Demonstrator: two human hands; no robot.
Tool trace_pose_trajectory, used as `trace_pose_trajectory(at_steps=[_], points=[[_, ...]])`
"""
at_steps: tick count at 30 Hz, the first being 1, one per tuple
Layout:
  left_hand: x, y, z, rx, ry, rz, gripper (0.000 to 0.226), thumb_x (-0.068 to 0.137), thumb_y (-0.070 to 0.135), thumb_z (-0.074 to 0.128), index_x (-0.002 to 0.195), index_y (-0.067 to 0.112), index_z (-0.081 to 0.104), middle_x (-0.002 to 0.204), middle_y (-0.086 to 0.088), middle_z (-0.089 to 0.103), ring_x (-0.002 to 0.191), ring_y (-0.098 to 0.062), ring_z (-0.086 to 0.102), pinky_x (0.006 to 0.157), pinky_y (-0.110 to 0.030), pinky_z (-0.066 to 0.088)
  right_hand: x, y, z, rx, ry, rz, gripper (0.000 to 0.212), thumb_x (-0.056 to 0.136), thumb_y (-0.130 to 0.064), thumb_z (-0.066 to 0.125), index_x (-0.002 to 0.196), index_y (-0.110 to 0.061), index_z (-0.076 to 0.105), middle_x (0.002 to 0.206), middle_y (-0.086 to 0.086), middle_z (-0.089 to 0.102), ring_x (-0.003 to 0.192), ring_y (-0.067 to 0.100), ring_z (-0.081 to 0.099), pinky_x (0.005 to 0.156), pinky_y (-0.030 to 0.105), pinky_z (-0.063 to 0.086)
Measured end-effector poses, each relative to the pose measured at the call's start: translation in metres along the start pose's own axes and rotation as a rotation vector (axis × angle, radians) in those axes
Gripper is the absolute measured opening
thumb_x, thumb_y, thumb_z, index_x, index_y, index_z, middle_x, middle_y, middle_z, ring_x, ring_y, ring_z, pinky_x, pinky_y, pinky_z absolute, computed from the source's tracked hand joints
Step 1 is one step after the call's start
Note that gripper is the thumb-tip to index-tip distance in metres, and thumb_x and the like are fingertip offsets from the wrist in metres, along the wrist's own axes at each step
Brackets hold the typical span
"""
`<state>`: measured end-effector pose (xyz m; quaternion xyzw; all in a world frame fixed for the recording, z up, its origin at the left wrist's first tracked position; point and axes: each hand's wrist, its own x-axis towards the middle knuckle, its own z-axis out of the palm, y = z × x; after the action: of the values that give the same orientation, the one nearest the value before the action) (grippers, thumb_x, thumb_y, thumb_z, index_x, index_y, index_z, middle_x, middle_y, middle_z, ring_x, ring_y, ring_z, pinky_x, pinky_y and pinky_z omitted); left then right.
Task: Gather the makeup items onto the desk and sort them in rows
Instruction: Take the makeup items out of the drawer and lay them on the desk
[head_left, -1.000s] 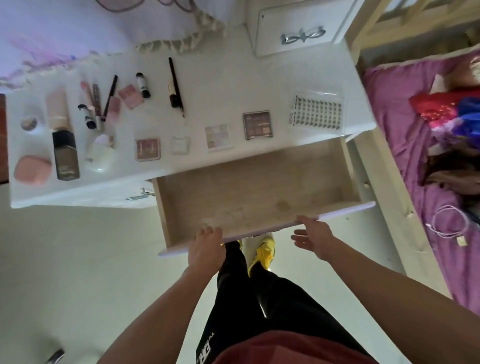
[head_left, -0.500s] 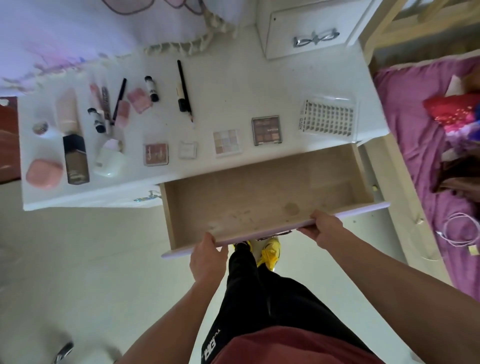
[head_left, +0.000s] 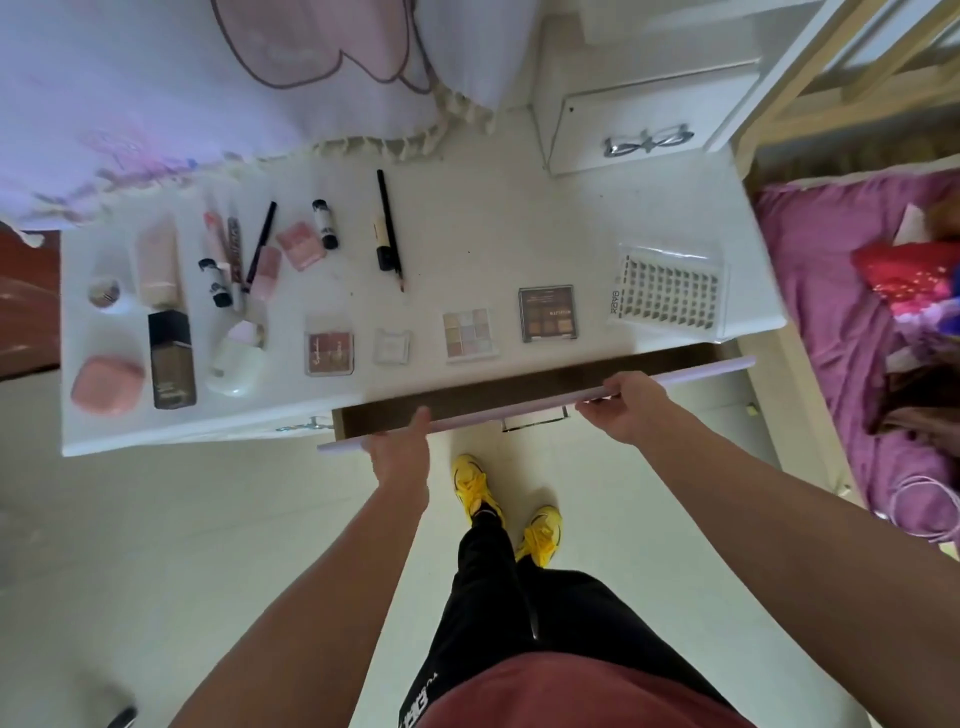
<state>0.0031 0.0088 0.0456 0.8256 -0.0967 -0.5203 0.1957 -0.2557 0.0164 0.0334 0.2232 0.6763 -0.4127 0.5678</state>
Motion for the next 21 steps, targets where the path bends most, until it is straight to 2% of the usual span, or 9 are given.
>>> trace_pose_trajectory(at_steps=[1,3,4,6,9,11,15,18,21], points=[[0.001,0.006,0.002,-0.179,0.031,-0.136,0.08,0.079,0.046,0.075,0.139,0.009,0.038,0.125,-0.012,0.06,0.112,-0.031,0.061,0.075,-0.035,0.048,-0.002,-0.001,0.002,0.017,-0.003,0.017,0.019,0.093,0.009,0.043,0.109,0.0,0.049,0.097,0.021,0.054,0.084,0.035,0.057,0.082,0.047,0.054],[0.002,0.014,0.002,-0.378,0.052,-0.261,0.075,0.075,0.052,0.076,0.132,0.012,0.049,0.11,-0.009,0.065,0.098,-0.025,0.067,0.066,-0.029,0.049,-0.006,-0.001,0.006,0.046,-0.017,0.045,0.022,0.093,0.007,0.043,0.113,-0.002,0.047,0.103,0.02,0.052,0.085,0.035,0.056,0.076,0.044,0.054],[0.003,0.017,0.003,-0.428,0.04,-0.282,0.07,0.075,0.053,0.075,0.128,0.014,0.052,0.102,-0.007,0.064,0.088,-0.022,0.066,0.067,-0.028,0.051,-0.007,-0.002,0.007,0.05,-0.03,0.053,0.022,0.093,0.005,0.044,0.114,-0.002,0.046,0.107,0.02,0.051,0.085,0.035,0.056,0.073,0.043,0.054],[0.009,0.024,0.006,-0.485,0.005,-0.303,0.064,0.077,0.052,0.074,0.124,0.014,0.053,0.101,-0.007,0.06,0.084,-0.023,0.062,0.077,-0.03,0.054,-0.006,-0.005,0.009,0.079,-0.068,0.063,0.025,0.092,-0.004,0.05,0.116,-0.001,0.045,0.109,0.02,0.05,0.087,0.034,0.058,0.072,0.041,0.055],[0.019,0.032,0.009,-0.519,-0.025,-0.326,0.061,0.077,0.049,0.076,0.121,0.012,0.054,0.115,-0.009,0.062,0.09,-0.027,0.064,0.077,-0.031,0.054,-0.001,-0.008,0.007,0.109,-0.164,0.049,0.033,0.088,-0.016,0.065,0.115,-0.003,0.051,0.103,0.016,0.054,0.089,0.031,0.06,0.069,0.038,0.058],[0.023,0.037,0.011,-0.512,-0.028,-0.303,0.053,0.078,0.045,0.077,0.113,0.013,0.055,0.109,-0.008,0.064,0.086,-0.024,0.066,0.077,-0.031,0.055,0.003,-0.009,0.01,0.076,-0.18,0.017,0.041,0.089,-0.028,0.069,0.119,-0.004,0.055,0.105,0.015,0.061,0.092,0.03,0.064,0.071,0.039,0.057],[0.03,0.048,0.014,-0.543,-0.018,-0.28,0.039,0.082,0.034,0.076,0.107,0.013,0.054,0.101,-0.006,0.064,0.084,-0.024,0.063,0.086,-0.034,0.056,0.012,-0.014,0.024,0.002,-0.063,-0.069,0.043,0.096,-0.033,0.061,0.126,-0.006,0.048,0.104,0.016,0.062,0.099,0.031,0.064,0.072,0.04,0.056],[0.037,0.053,0.017,-0.515,-0.008,-0.264,0.033,0.087,0.027,0.071,0.107,0.009,0.053,0.087,-0.009,0.063,0.073,-0.022,0.064,0.087,-0.036,0.057,0.016,-0.016,0.033,-0.023,-0.005,-0.103,0.038,0.099,-0.032,0.055,0.126,-0.005,0.049,0.095,0.016,0.065,0.092,0.03,0.066,0.07,0.039,0.056],[0.04,0.058,0.019,-0.488,-0.013,-0.236,0.022,0.093,0.018,0.064,0.107,0.006,0.051,0.082,-0.013,0.06,0.071,-0.022,0.061,0.093,-0.042,0.054,0.017,-0.017,0.039,-0.018,0.026,-0.1,0.037,0.102,-0.029,0.051,0.13,-0.007,0.048,0.096,0.014,0.066,0.083,0.027,0.067,0.067,0.039,0.055]])
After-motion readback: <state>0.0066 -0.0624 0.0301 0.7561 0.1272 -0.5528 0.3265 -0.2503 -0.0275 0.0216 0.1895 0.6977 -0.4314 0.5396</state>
